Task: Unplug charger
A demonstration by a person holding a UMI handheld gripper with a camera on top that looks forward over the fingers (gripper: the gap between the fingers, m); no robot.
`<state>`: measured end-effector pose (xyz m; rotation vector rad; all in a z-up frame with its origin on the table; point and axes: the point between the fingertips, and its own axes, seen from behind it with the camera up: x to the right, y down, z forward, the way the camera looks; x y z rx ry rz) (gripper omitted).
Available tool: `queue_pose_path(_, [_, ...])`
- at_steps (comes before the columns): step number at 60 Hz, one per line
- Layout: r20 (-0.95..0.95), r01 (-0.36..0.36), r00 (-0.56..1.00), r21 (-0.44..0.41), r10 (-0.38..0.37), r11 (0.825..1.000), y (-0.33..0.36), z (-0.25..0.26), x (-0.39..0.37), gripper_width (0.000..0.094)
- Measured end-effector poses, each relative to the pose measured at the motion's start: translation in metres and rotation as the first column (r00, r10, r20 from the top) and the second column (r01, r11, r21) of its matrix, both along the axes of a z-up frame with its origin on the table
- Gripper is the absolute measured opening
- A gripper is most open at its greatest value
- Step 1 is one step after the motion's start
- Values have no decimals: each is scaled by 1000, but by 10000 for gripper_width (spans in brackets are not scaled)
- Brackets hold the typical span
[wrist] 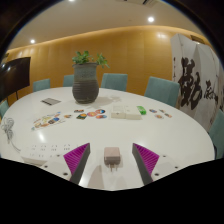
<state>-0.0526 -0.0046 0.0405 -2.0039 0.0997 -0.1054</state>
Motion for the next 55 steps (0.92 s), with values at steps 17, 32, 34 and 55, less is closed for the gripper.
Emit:
queue_pose_path(17, [16, 13, 1000, 32, -14, 999, -99, 39, -19, 869])
queue_pose_path(32, [5, 30, 1000, 44, -31, 999, -192, 60, -37, 871])
queue_pose_path(34, [11, 32, 999, 46, -33, 998, -200, 62, -37, 871])
queue_pose_path(55, [58, 42, 997, 71, -46, 997, -244, 78, -38, 870])
